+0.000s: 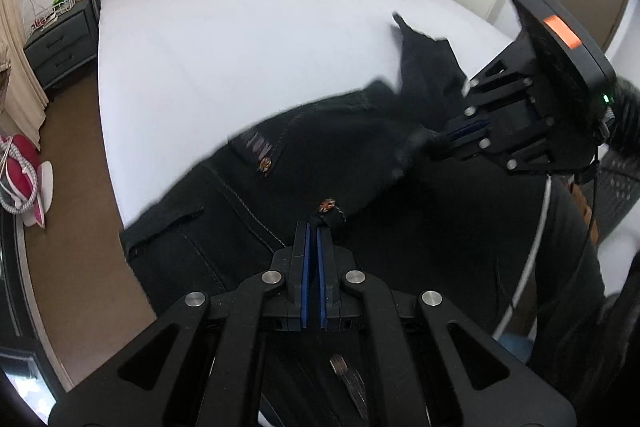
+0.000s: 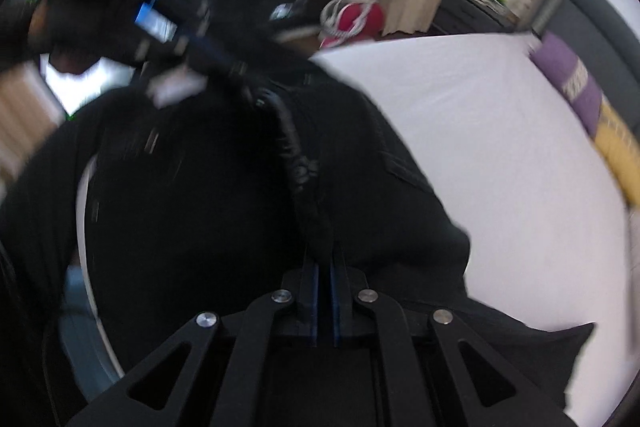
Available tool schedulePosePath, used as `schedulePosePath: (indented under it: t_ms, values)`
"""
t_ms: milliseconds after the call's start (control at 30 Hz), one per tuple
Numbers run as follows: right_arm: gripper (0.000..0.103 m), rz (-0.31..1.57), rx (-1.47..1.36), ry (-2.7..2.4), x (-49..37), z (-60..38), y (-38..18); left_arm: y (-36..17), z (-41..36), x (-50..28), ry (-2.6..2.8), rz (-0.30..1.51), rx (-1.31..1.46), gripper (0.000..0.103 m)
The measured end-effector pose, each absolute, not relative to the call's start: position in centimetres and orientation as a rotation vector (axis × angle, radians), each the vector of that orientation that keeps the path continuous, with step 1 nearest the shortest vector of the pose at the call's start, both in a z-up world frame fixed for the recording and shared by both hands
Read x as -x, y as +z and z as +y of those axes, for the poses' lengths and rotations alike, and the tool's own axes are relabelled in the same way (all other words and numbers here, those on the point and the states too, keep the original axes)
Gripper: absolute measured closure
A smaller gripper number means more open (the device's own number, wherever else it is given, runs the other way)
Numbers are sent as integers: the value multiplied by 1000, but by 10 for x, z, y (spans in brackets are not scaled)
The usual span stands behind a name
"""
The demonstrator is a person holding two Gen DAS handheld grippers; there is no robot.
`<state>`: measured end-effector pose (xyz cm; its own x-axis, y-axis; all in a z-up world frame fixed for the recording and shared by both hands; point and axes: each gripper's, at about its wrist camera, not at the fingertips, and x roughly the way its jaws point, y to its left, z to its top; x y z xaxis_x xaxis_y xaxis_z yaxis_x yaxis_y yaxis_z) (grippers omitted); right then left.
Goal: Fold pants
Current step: 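Lift the jeans by the waistband with both tools, hanging them vertically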
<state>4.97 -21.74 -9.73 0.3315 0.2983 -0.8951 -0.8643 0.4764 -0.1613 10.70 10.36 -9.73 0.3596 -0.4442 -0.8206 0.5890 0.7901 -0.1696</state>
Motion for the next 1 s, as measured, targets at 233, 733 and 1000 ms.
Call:
schedulePosePath:
  t_ms: [233,733,1000]
  values:
    - [97,887,1065,832,37,-215,-114,-108,87,-23,-743,1069,-178,101]
    - [97,845,1349,811,111,-196,-136,-110,87,25,-805,1135,-237,101]
    - [97,856,1397,791,135,-194,-159,-124,92,12,-796,1169,-227,100]
